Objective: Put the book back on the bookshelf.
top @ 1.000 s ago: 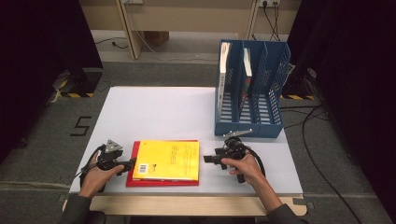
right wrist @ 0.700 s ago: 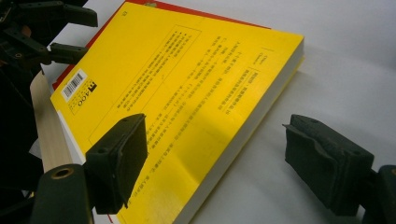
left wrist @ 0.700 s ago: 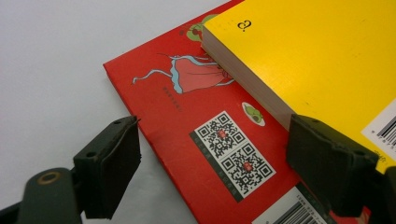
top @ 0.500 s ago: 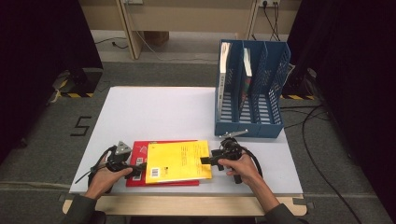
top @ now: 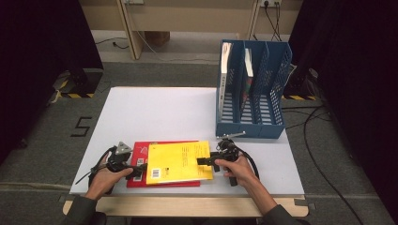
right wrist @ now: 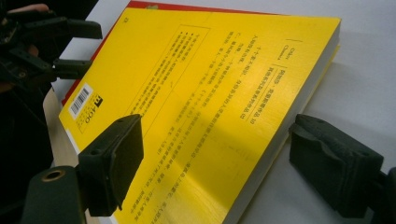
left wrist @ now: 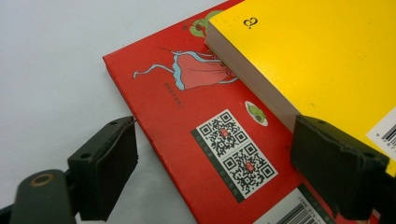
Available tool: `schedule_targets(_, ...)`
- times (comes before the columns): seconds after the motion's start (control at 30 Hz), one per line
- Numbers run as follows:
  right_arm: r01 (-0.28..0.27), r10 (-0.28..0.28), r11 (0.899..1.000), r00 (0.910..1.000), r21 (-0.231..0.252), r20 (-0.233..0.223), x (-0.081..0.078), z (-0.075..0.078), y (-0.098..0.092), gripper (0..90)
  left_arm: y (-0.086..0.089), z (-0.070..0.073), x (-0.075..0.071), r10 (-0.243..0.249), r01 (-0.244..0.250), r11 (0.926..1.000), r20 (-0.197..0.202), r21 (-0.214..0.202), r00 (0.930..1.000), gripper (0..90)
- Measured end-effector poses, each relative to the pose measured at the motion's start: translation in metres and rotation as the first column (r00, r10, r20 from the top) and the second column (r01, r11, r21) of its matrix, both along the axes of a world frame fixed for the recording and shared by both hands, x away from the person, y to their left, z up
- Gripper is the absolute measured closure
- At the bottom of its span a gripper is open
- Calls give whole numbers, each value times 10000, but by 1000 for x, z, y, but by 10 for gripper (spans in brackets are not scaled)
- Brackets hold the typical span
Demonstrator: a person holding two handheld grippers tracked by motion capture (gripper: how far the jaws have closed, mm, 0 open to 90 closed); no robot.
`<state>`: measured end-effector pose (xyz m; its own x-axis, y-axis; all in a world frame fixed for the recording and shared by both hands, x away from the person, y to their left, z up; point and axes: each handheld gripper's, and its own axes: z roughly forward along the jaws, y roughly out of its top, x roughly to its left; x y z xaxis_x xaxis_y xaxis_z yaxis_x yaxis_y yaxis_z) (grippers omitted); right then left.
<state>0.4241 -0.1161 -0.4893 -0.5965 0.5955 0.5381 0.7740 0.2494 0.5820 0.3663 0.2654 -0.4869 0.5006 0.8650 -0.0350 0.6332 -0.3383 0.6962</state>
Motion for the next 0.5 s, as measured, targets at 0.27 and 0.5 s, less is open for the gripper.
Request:
schedule_targets(0.27,616,-562,9956,9955,713,-764,-12,-3,-7,232,3,-1,0,104,-109,9996,-176,-248,9998,137)
schedule_targets(0.5,1073,-998,9839,9933,1427,-586,-10,3,-7,276,2,-1,0,70,-73,9998,-169,-175,9998,138)
